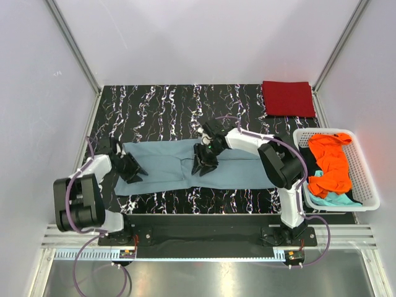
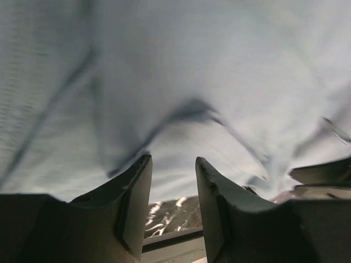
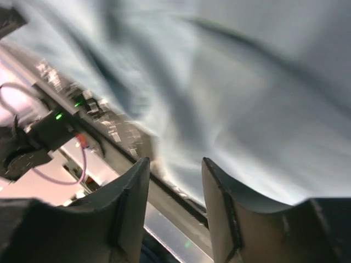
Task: Fold and stack the t-shirts
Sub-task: Fold the tshirt
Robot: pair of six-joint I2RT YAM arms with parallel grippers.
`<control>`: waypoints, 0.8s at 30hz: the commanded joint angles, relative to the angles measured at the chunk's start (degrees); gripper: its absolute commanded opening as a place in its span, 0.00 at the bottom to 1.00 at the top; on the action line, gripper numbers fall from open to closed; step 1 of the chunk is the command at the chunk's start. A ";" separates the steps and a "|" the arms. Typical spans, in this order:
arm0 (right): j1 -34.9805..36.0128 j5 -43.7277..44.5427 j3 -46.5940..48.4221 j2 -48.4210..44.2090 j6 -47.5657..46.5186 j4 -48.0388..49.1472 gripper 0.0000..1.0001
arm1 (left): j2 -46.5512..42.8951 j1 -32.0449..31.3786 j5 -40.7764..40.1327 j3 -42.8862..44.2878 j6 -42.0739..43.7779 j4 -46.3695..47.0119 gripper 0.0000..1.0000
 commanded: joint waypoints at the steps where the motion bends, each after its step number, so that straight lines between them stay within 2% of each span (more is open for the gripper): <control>1: -3.29 2.22 -3.54 -5.38 -1.81 -0.95 0.52 | 4.94 2.54 -4.12 -0.60 -0.93 0.62 0.42; 5: -6.90 4.50 -7.33 -8.19 -4.26 -3.15 0.54 | 13.45 8.33 -6.23 2.73 2.06 -1.58 0.42; 11: -8.48 8.98 -12.95 -12.59 -7.43 -5.87 0.57 | 14.98 10.72 -7.03 9.16 5.49 -4.92 0.42; 14: -8.57 10.91 -14.80 -13.82 -8.14 -6.40 0.59 | 12.43 10.72 -8.43 11.61 6.54 -6.76 0.43; 18: -9.54 11.98 -15.86 -15.49 -8.49 -7.63 0.59 | 2.69 9.58 -6.24 10.92 6.29 -7.47 0.44; 22: -10.50 11.81 -16.65 -17.16 -8.93 -8.16 0.60 | -7.50 1.17 -3.69 8.12 2.07 -6.25 0.44; 24: -10.59 10.84 -16.04 -16.90 -9.02 -8.25 0.63 | -9.63 0.18 -2.55 6.62 -0.30 -4.50 0.47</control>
